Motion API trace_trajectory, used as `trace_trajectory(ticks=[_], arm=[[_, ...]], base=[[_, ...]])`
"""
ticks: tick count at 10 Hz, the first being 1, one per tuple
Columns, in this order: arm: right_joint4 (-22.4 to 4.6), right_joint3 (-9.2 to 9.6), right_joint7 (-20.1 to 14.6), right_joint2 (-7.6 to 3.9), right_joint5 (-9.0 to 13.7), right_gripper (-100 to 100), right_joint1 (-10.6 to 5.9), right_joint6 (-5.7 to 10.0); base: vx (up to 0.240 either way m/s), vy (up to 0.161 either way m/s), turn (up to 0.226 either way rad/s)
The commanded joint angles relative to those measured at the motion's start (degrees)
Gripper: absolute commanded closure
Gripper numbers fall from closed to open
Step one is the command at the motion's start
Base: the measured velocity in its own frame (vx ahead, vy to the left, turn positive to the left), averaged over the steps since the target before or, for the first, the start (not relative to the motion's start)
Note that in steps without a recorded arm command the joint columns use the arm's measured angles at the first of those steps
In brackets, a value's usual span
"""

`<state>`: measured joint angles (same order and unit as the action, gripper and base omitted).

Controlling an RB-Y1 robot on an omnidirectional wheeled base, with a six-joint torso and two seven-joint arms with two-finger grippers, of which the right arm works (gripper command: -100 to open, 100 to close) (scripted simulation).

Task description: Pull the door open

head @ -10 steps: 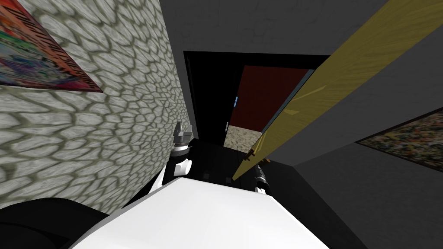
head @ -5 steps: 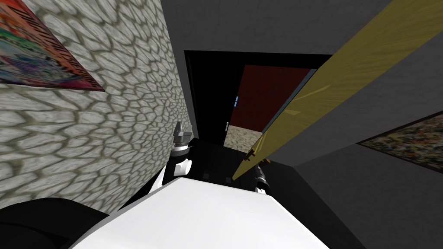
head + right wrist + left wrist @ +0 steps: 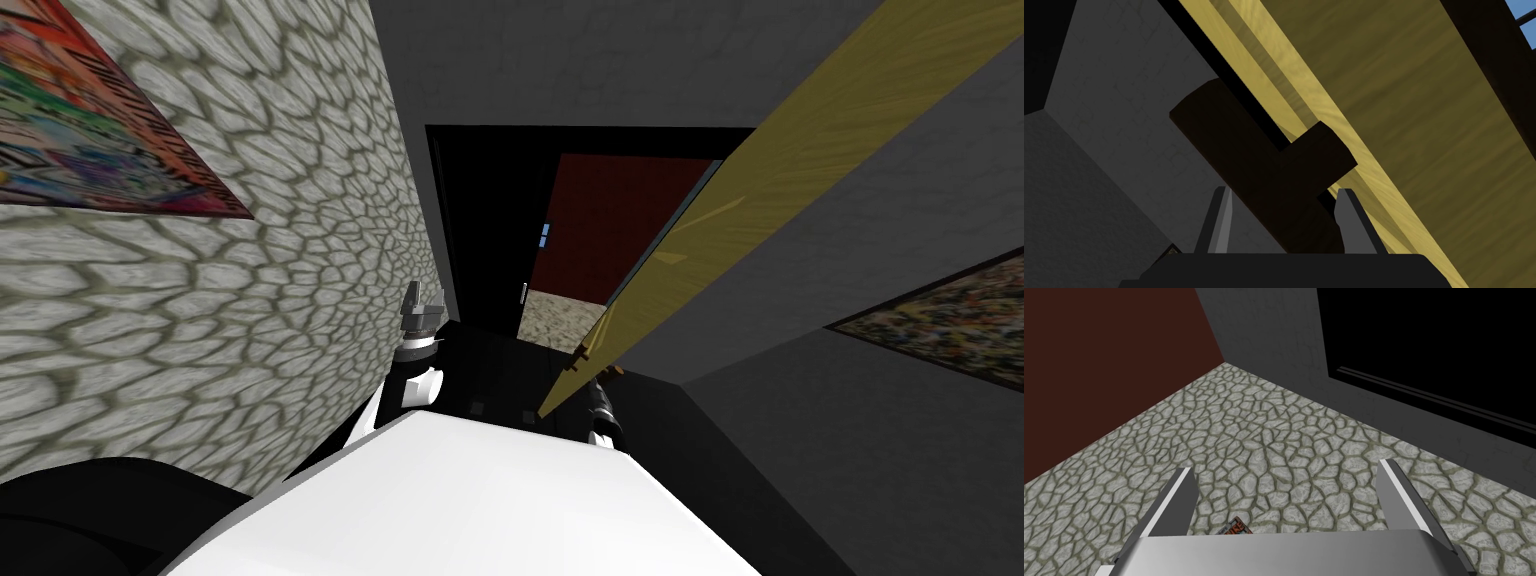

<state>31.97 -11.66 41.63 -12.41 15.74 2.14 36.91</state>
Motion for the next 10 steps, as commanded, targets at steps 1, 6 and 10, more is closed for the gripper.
trace_trajectory(ticks=[1,6,10], arm=[[-1.1,0.67,-1.7,0.51,0.1,100,-1.77,0.14],[-1.0,0.79,-2.3,0.51,0.2,100,-1.82,0.2],[-1.4,0.91,-3.0,0.51,0.3,100,-1.86,0.26]], base=[[-0.008,-0.004,-0.012],[-0.009,-0.01,0.009],[-0.012,-0.011,0.029]])
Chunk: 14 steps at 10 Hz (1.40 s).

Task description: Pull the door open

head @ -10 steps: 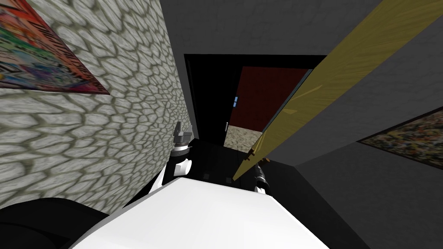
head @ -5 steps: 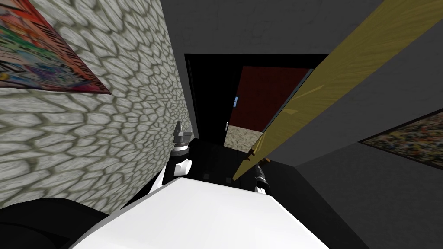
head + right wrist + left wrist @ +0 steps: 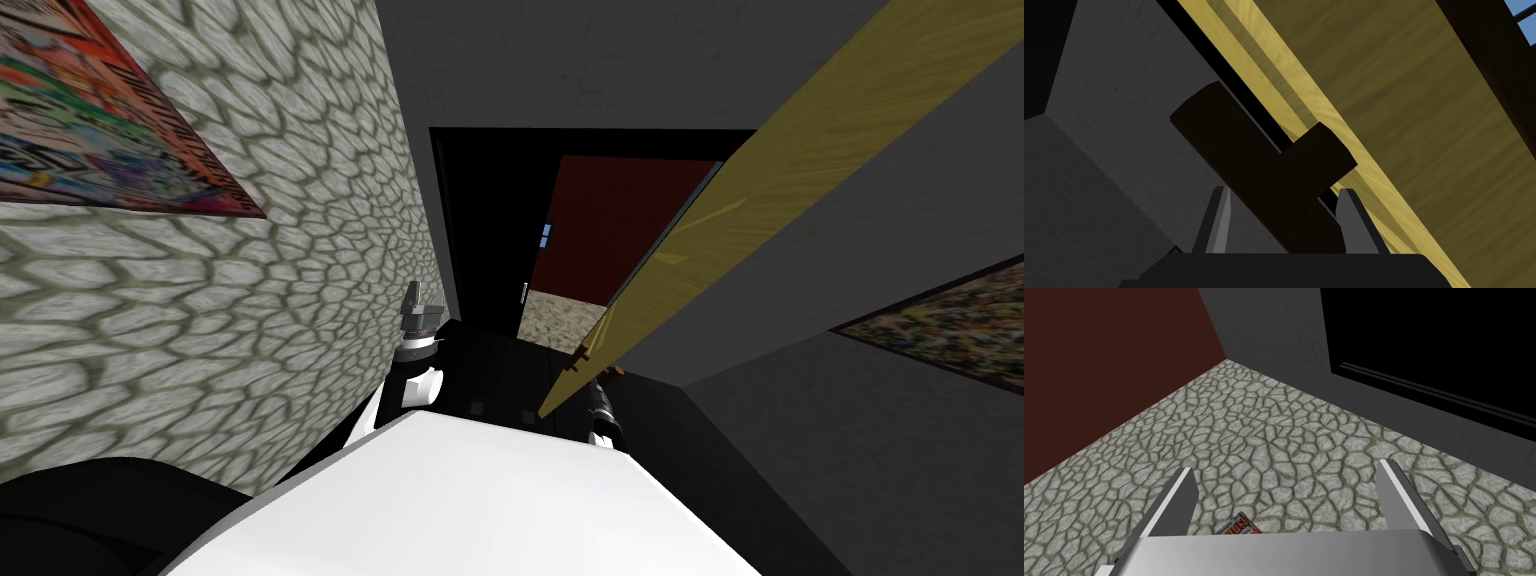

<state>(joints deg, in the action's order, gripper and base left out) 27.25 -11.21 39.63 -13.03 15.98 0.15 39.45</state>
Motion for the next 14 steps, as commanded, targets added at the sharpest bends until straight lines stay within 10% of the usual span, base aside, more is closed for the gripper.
trace_trajectory(ticks=[1,14], arm=[[2.9,0.46,-1.0,1.13,0.1,100,0.14,-2.28],[6.7,0.45,-2.1,0.94,1.2,100,2.85,-2.45]], base=[[-0.002,-0.022,-0.005],[-0.032,-0.028,0.023]])
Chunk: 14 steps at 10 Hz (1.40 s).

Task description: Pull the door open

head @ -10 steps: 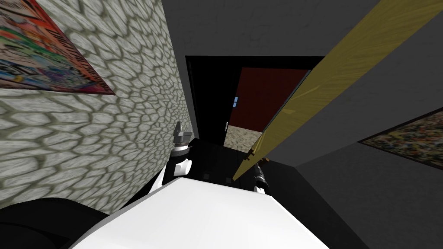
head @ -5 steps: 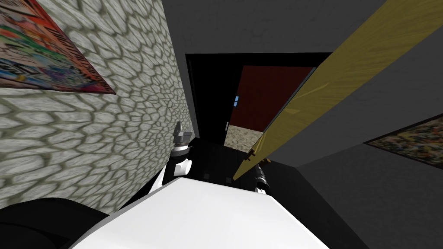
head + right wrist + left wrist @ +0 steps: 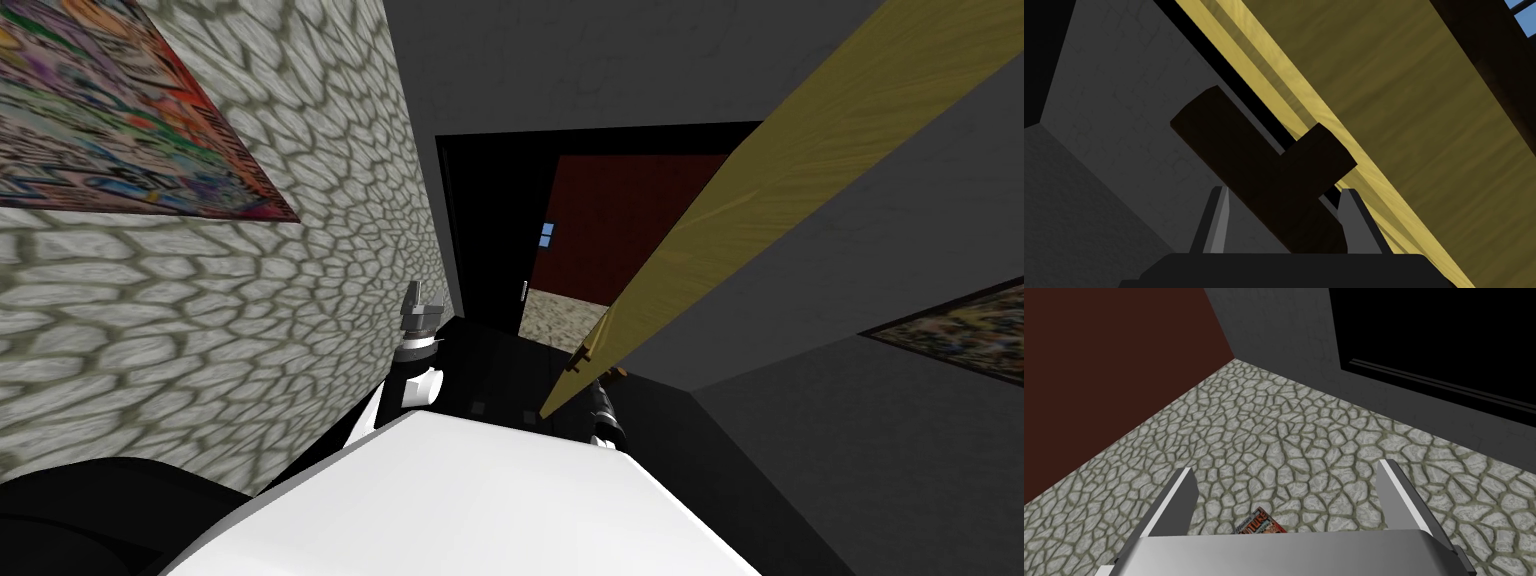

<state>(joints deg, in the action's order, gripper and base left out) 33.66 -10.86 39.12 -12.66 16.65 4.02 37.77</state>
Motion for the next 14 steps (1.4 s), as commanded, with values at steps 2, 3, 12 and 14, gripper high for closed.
trace_trajectory(ticks=[2,3,12,14], arm=[[0.3,0.23,-2.1,0.56,0.7,100,-1.05,-0.7],[0.3,0.23,-2.1,0.56,0.7,100,-1.05,-0.7],[0.4,0.35,-2.7,0.55,0.9,100,-1.07,-0.62],[0.5,0.48,-3.2,0.54,1.1,100,-1.1,-0.55]], base=[[-0.016,-0.017,0.034],[-0.013,-0.027,0.022],[-0.007,-0.01,0.01],[-0.021,-0.019,0.036]])
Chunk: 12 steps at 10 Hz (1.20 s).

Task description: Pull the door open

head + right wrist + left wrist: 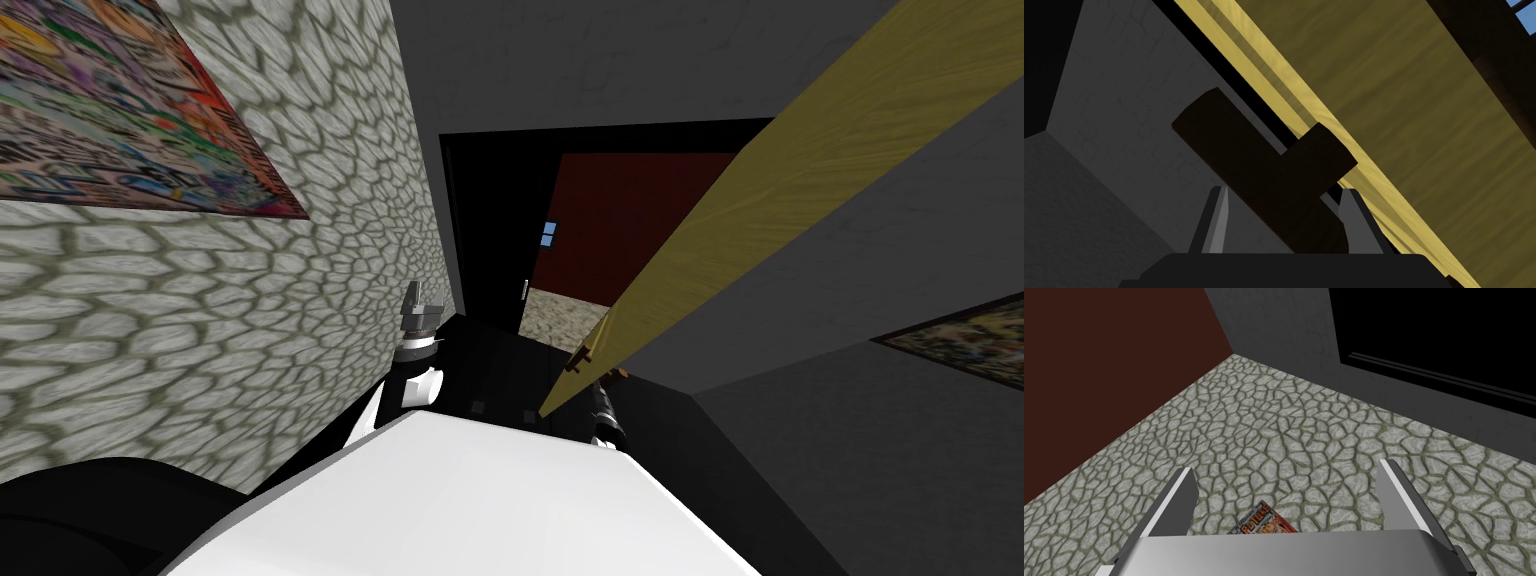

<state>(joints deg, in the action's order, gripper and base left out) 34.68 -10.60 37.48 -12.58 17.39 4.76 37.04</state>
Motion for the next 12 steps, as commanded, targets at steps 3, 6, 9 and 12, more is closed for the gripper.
trace_trajectory(ticks=[3,6,9,12], arm=[[-0.6,0.23,-1.5,0.46,0.3,100,-1.83,0.18],[-0.5,0.36,-2.1,0.45,0.5,100,-1.85,0.25],[-0.5,0.36,-2.1,0.45,0.5,100,-1.85,0.25],[-0.5,0.36,-2.1,0.45,0.5,100,-1.85,0.25]], base=[[-0.003,-0.008,-0.002],[-0.005,-0.004,0.009],[-0.021,-0.016,0.007],[0.005,0.004,0.002]])
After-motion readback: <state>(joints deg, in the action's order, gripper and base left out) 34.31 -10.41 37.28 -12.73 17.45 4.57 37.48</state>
